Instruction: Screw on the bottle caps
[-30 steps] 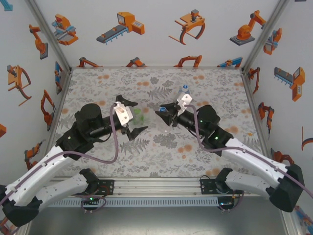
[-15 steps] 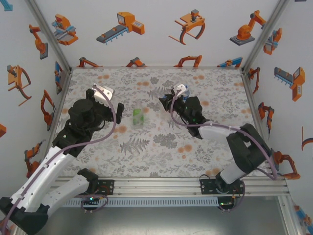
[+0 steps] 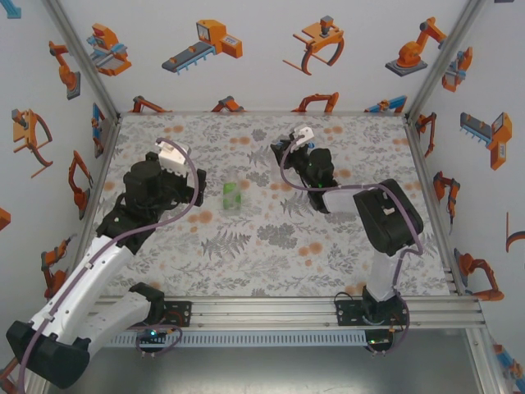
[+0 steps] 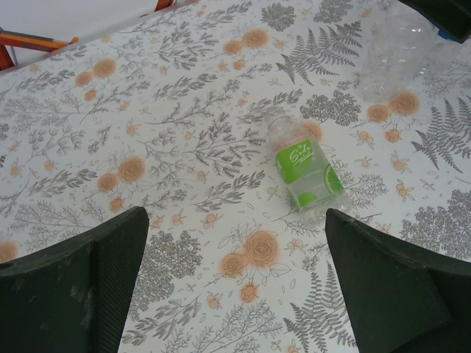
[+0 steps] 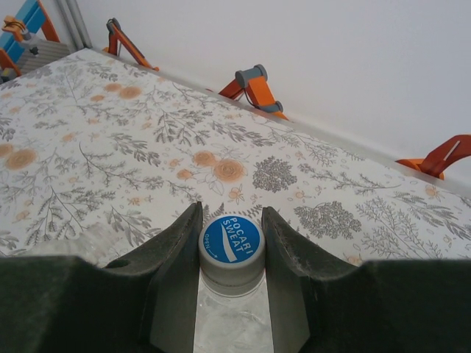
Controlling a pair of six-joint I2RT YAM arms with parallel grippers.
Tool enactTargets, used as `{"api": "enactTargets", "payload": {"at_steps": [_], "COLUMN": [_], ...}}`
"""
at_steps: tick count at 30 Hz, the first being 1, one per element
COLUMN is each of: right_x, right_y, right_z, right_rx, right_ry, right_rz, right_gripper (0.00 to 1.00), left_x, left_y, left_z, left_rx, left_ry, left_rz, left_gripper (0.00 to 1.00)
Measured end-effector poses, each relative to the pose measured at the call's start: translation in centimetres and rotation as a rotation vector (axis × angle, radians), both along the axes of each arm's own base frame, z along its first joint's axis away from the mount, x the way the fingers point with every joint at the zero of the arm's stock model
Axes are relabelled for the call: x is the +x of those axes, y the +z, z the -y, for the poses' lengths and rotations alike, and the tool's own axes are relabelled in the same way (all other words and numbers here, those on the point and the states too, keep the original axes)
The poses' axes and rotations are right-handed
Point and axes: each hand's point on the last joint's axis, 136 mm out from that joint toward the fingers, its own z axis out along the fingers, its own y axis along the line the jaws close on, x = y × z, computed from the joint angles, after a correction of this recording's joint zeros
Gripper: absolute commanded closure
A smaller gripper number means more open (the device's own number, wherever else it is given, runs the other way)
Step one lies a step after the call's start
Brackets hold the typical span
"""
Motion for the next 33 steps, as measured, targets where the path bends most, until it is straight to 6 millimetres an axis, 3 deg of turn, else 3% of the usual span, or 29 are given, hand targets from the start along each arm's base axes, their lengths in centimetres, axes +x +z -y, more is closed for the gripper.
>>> {"api": "enactTargets", "payload": {"at_steps": [4,8,12,17,22,27,33], "right_x": [0.1,0.1,0.1,-0.1,-1.1,-2.9,-5.6], "right_y": [-0.7,-0.6,-0.5,0.1,3.5,7.0,8.7], "right_z": [-0.1,-0.1,0.0,0.1,0.6,1.5,2.9], "right_rx": [-0.003,-0.002,0.001,0.002,0.017,0.042,0.046], "right_ry": [0.003,0.002,0.002,-0.001,-0.002,0.000,0.007], "right_rz": [-0.008,-0.007,-0.004,0.006,0.056,0.101,0.072], "right_gripper": [0.80,0.57,0.45,0.42,0.42,0.42,0.44], "left_x": [0.2,0.3,0.3,0.3,0.4,1.0,2.9], "left_y": [-0.4,-0.7,-0.7,-0.7,-0.9,-2.3,-4.4], "left_z": [0.2,0.2,0.3,0.3,0.4,0.5,1.7], "left_rx": [0.004,0.007,0.007,0.007,0.007,0.017,-0.020], "left_ry": [-0.003,-0.004,-0.004,-0.005,-0.009,0.005,0.047], "left_rz": [-0.013,-0.021,-0.022,-0.022,-0.026,-0.075,-0.225], "left_gripper": [0.03,0.03,0.03,0.03,0.03,0.03,0.03]}}
